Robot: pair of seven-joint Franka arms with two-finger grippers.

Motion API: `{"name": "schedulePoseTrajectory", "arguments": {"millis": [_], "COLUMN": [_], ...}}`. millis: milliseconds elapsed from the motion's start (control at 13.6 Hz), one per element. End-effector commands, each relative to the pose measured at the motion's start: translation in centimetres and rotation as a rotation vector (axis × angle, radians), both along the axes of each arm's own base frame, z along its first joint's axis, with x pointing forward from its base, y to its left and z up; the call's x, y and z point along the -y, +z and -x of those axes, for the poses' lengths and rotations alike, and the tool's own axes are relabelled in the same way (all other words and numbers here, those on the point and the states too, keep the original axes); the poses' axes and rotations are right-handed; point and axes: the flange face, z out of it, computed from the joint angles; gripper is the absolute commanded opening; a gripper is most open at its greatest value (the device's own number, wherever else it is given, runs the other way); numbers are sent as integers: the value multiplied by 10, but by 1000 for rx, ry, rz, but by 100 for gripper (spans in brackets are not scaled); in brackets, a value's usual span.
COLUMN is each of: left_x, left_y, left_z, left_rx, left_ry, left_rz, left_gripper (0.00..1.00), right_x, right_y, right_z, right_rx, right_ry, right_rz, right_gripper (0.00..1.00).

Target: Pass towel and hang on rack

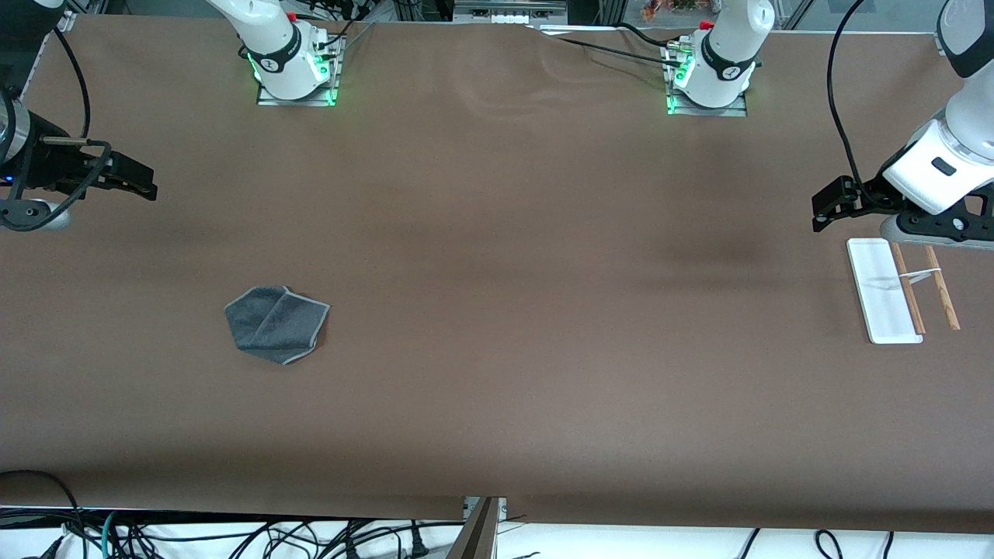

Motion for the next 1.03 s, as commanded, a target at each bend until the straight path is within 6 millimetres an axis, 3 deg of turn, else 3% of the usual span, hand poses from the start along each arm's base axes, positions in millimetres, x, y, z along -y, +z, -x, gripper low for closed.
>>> {"name": "schedulePoseTrajectory", "arguments": {"millis": [0,959], "left_x": [-1,-3], "left_y": [4,4], "left_z": [-1,-1], "left_rx": [-6,-5], "left_ry": [-20,-17], "left_rz": [6,6], "left_gripper": [100,100], "right_x": [0,-5], "right_y": [2,3], "right_z": [3,0], "right_rx": [6,15], "right_ry": [-5,2], "right_rz": [5,3], "right_gripper": [100,100]}}
